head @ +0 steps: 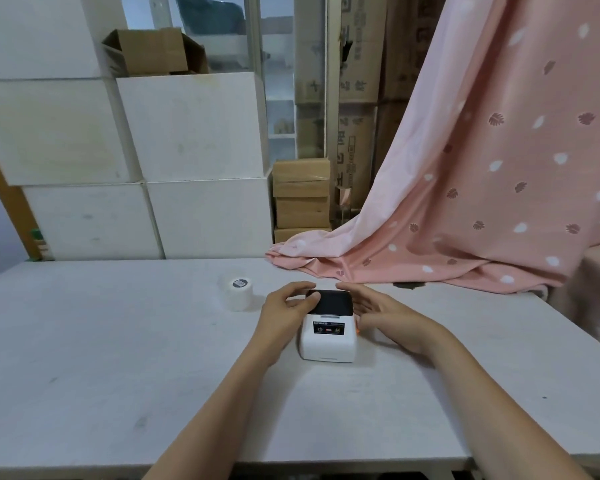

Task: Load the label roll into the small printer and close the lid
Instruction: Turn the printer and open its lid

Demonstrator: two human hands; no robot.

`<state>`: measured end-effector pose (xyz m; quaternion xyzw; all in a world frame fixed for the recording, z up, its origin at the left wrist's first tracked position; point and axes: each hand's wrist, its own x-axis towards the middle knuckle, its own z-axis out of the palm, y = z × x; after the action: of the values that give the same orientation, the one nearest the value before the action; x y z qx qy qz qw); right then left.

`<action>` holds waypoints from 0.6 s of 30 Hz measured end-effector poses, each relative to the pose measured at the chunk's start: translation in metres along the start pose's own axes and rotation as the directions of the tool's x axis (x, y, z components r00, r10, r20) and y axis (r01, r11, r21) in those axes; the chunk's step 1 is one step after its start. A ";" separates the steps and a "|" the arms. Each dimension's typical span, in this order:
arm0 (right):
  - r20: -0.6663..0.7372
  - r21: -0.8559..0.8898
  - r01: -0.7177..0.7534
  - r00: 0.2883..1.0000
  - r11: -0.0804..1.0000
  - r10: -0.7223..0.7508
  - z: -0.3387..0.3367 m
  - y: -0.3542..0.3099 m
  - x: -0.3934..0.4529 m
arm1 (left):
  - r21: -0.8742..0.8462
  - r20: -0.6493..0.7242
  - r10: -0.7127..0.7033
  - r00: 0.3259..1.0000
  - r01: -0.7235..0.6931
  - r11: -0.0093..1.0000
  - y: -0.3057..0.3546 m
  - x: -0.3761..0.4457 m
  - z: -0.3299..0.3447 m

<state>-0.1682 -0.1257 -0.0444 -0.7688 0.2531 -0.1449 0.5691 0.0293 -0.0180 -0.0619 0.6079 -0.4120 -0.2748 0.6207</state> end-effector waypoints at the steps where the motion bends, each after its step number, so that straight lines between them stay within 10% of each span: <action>1: 0.003 -0.007 0.006 1.000 1.000 -0.006 0.001 0.000 0.000 | -0.004 -0.004 -0.004 1.000 0.004 1.000 0.000 0.000 0.000; 18: 0.053 -0.181 -0.001 0.999 0.984 0.011 0.004 -0.008 -0.001 | -0.146 -0.019 -0.121 0.993 0.117 0.982 0.002 0.003 -0.006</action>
<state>-0.1657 -0.1201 -0.0383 -0.8201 0.2521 -0.0989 0.5040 0.0355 -0.0168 -0.0589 0.5886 -0.3455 -0.3319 0.6512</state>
